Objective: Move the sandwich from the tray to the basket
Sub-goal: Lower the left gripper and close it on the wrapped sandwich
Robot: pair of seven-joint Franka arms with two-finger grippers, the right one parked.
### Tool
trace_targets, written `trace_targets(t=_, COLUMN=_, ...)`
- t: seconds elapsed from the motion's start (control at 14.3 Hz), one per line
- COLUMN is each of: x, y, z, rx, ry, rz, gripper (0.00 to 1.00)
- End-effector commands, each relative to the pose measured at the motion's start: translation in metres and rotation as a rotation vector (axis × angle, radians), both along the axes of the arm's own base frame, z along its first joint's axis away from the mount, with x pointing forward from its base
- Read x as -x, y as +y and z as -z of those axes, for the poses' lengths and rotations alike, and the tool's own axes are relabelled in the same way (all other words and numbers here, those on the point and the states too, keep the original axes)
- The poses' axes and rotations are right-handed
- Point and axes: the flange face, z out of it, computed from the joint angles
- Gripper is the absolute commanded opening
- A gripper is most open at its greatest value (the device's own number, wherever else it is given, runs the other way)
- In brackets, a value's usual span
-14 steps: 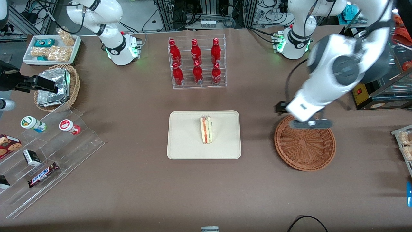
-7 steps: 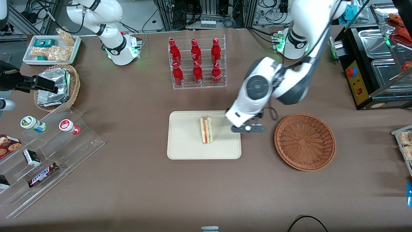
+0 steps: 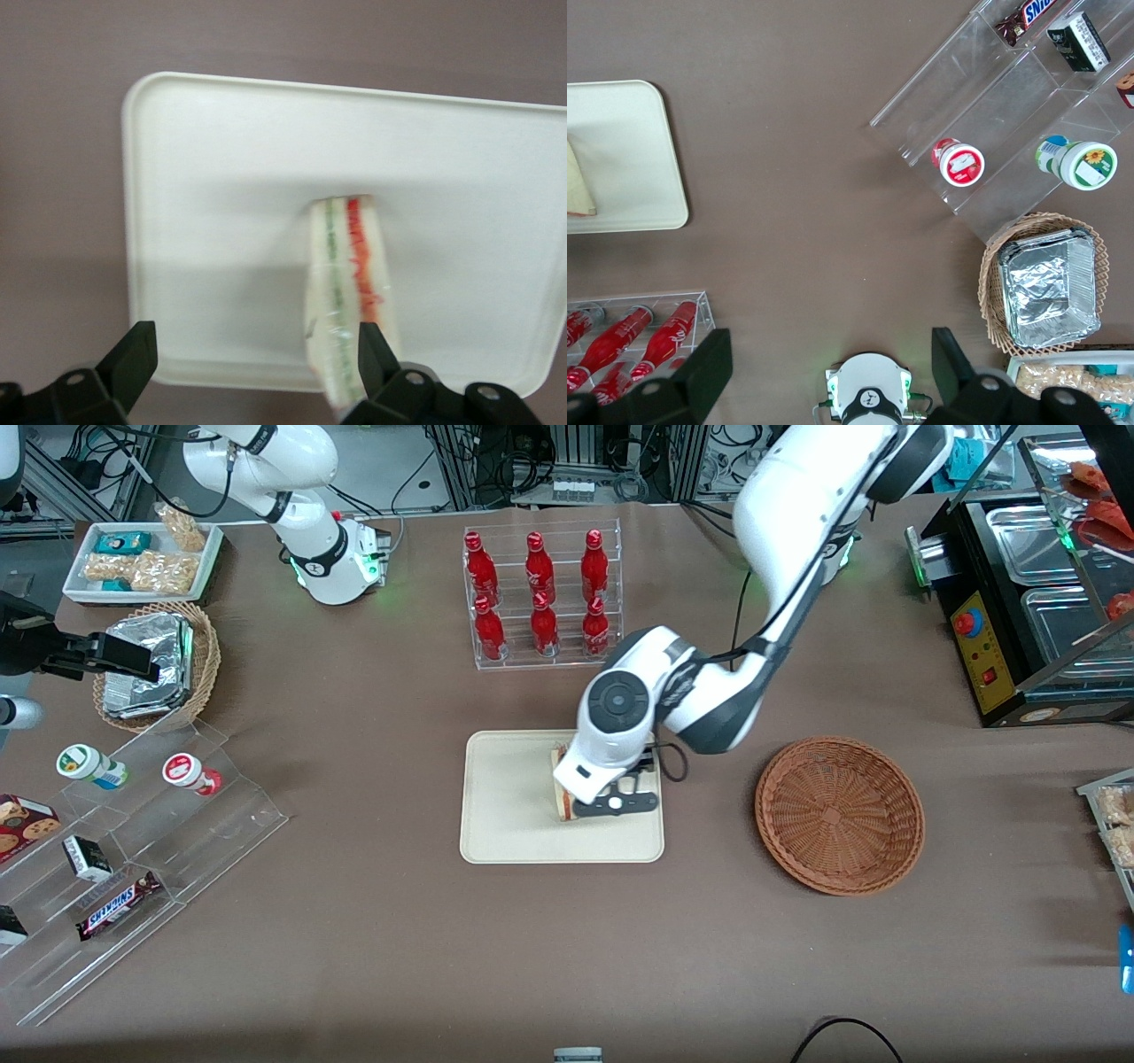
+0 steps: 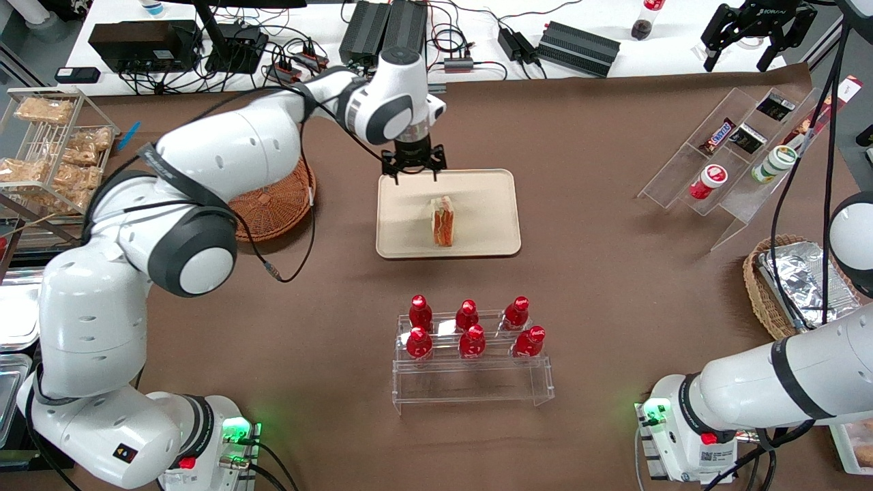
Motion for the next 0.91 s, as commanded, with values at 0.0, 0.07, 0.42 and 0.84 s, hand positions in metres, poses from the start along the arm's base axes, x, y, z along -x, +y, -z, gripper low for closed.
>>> trace_targets(t=0.0, x=0.018, y=-0.042, z=0.018, rx=0.025, ry=-0.053, rz=-0.031, gripper=1.0)
trace_targets(t=0.07, x=0.026, y=-0.049, z=0.024, rx=0.014, ry=-0.058, rz=-0.021, gripper=1.0)
trace_targets(t=0.42, x=0.038, y=-0.051, z=0.053, rx=-0.031, ry=-0.031, rz=-0.067, gripper=1.0)
trace_targets(t=0.84, x=0.043, y=-0.048, z=0.088, rx=-0.069, ry=0.017, rz=-0.214, gripper=0.54)
